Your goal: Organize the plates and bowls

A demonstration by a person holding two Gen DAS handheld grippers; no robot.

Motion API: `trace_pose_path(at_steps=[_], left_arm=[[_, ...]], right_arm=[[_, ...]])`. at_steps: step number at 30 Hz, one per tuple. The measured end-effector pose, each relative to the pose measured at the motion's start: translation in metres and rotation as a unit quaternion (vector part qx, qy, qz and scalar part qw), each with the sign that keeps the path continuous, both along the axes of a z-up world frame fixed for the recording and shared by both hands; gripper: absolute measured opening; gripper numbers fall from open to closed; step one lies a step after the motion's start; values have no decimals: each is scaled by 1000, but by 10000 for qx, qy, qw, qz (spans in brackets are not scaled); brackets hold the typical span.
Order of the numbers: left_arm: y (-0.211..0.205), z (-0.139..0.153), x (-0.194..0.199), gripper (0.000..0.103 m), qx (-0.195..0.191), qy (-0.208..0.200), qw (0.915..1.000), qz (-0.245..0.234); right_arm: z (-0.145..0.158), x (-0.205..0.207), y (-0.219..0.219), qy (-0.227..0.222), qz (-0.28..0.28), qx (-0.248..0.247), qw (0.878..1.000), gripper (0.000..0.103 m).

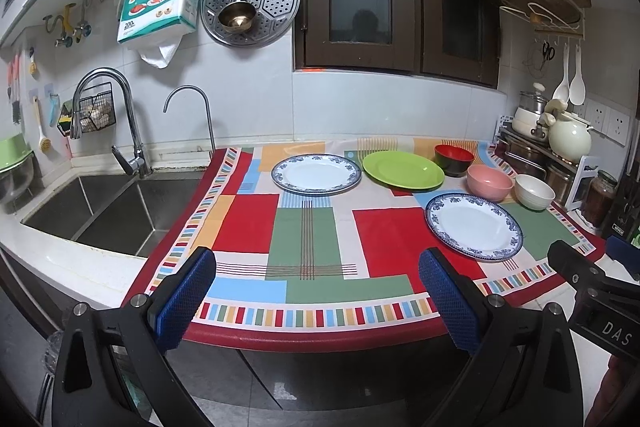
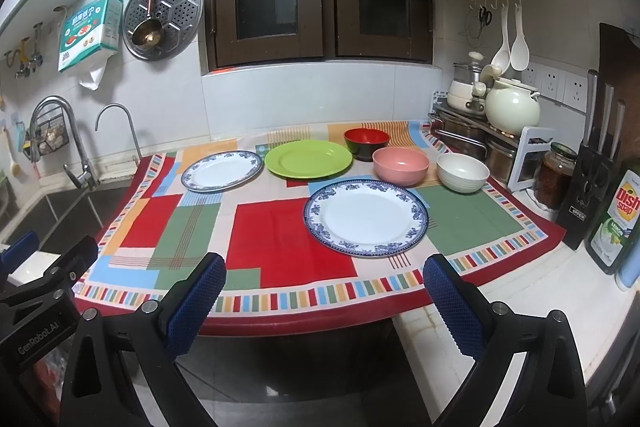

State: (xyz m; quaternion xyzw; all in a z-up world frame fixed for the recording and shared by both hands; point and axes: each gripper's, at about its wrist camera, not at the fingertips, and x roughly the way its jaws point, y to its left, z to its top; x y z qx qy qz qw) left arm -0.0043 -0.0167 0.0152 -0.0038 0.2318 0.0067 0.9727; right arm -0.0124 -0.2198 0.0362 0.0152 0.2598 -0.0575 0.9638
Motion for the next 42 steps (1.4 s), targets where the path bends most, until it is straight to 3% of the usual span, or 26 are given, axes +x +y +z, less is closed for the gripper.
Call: trace_pose_path(at_steps=[23,42], left_arm=[[-17,-3,21,103,-30,107,9999,-119],[-73,-22,93,100,330,586,9959,-607]], right_arm=[[-4,18,-15,117,-63,28,9999,101],[-30,76,-66,442,-217,266,9984,100]])
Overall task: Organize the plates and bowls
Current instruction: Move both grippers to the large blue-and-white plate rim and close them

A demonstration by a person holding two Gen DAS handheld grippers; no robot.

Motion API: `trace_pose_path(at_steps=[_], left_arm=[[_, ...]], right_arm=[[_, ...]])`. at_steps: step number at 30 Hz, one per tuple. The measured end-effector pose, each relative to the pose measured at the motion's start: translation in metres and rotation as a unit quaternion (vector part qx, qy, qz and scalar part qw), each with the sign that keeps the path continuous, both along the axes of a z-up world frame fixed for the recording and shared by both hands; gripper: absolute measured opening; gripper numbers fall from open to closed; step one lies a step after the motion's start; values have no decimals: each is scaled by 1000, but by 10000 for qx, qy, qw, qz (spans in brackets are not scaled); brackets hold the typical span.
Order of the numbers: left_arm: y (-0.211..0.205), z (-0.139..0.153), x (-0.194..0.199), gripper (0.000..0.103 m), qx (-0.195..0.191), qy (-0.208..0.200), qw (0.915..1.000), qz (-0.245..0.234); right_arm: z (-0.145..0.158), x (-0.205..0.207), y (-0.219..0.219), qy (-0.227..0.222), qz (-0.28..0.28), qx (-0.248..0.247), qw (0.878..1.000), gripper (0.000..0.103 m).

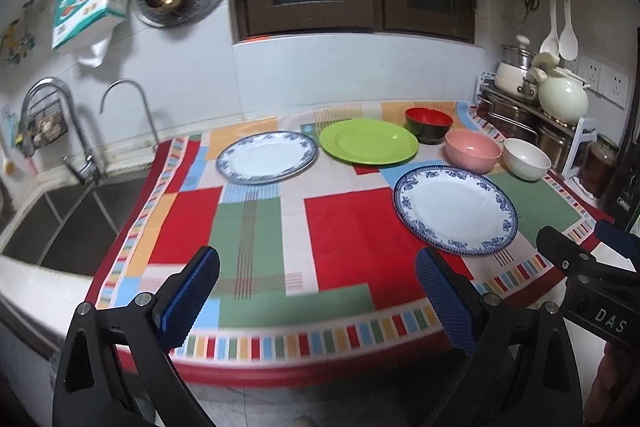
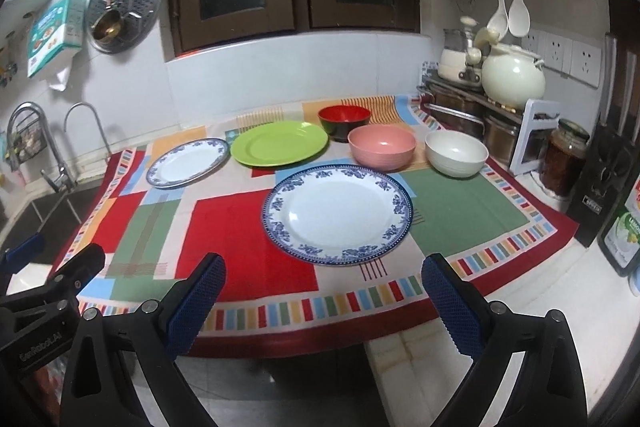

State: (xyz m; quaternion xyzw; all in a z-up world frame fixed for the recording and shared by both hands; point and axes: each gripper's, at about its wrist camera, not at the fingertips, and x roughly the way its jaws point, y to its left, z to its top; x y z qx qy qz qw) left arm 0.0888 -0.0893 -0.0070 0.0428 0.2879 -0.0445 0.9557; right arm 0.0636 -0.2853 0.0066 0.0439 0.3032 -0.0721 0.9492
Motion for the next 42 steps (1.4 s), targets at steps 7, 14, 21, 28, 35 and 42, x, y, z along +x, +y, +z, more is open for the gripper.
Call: trace_pose_path(at_steps=[7,14,21,28,35,42], left_arm=[[-4,-6,63,97,27,118,9972,-743],[-20,-21,118,95,83,405,9896,-1375],[-51,-38,159,91,26,715,9844,-1607],[-85,-61,192,88,115,1002,9842,-1455],[-109,-86,214,79,193,1328,9818,-1342],[-123,-100,226,74,151,1523,9794,-1315]], right_arm=[[-13,44,-7,264,-553,186,9979,93],[-22,77,-17,332,-1391,155,9896,92],[-34,109,-40,592,-1672,-45,9841,87],[-55,148,-76,905,-1481,6,9848,82],[-85,177,-105,1241,-1327,132,9833,73],[-103,191,-119,1420,-1204,194,9823,68]])
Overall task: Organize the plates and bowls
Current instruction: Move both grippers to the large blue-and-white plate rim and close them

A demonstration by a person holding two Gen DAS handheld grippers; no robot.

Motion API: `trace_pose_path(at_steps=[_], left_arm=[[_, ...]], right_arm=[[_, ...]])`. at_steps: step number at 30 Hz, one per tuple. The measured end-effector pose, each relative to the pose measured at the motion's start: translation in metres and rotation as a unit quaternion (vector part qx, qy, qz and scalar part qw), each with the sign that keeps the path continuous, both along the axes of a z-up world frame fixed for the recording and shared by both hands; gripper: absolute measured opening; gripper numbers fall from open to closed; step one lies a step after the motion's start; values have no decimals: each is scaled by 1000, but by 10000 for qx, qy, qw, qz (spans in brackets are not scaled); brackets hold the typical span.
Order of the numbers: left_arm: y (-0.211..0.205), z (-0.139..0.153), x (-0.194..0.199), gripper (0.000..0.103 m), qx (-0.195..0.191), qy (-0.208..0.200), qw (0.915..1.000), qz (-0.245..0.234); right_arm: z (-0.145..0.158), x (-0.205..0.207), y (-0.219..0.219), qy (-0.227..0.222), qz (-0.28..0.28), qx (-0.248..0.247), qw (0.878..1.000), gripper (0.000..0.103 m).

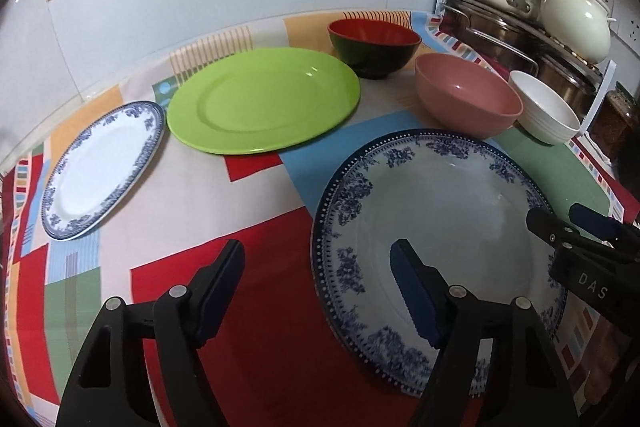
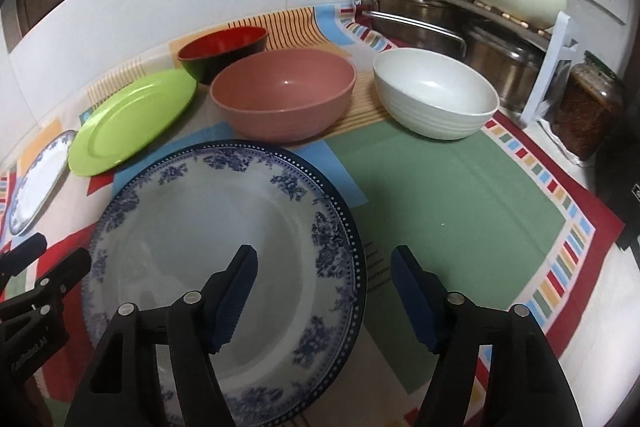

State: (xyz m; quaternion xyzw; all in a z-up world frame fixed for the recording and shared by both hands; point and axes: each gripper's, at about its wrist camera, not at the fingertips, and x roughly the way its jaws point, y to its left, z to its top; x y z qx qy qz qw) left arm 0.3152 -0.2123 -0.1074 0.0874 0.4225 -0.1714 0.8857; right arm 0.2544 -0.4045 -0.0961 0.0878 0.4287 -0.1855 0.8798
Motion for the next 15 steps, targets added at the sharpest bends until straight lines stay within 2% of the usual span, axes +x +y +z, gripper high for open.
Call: trace_pose_path(at_steps=[15], left_arm=[[-13,-14,11,62,-68,280,9995,-95]], right_arm=[[-13,11,-11,108,112,136,9998,48]])
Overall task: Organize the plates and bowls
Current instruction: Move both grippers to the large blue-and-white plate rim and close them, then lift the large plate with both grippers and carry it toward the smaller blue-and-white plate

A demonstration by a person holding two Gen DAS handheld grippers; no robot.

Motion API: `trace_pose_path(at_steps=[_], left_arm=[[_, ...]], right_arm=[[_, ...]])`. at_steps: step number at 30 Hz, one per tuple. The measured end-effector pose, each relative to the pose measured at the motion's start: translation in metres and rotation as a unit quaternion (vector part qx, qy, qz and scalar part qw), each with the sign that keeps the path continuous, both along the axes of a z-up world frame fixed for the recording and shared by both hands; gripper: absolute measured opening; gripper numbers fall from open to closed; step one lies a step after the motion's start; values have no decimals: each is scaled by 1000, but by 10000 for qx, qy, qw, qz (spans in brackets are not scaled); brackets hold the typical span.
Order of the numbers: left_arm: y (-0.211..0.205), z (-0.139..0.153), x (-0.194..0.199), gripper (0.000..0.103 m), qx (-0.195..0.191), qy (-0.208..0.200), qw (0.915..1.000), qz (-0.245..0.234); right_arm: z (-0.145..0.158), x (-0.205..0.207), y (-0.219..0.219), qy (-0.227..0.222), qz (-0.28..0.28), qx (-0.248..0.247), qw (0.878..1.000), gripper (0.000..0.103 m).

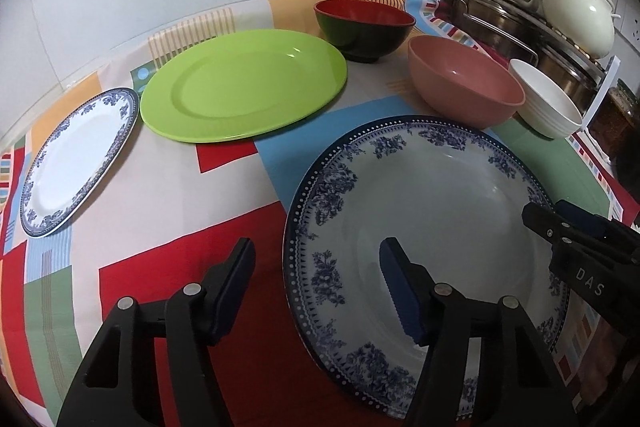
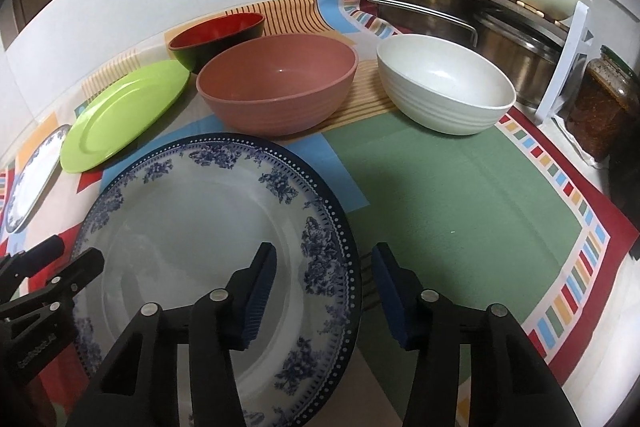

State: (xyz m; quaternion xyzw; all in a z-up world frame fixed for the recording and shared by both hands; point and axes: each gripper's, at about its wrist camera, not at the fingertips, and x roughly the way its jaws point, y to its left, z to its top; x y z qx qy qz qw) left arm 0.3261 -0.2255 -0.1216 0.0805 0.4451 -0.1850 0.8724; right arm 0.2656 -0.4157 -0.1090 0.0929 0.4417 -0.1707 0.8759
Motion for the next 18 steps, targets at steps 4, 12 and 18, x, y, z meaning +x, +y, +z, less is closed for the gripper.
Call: trace_pose_path(at_steps=[4,12,18], left_arm=[[-1,-4,2,55,-59,136,9999,-55],[1,-8,3,37,-82,211,9997,-42],[8,-7,1,37,-118,235,9996,52]], right_arm=[[-2,2,0,45,30,19,10000,42],[-4,2,3,132,63,-132,9998,38],[-1,1,6,183,124,-185,9996,37]])
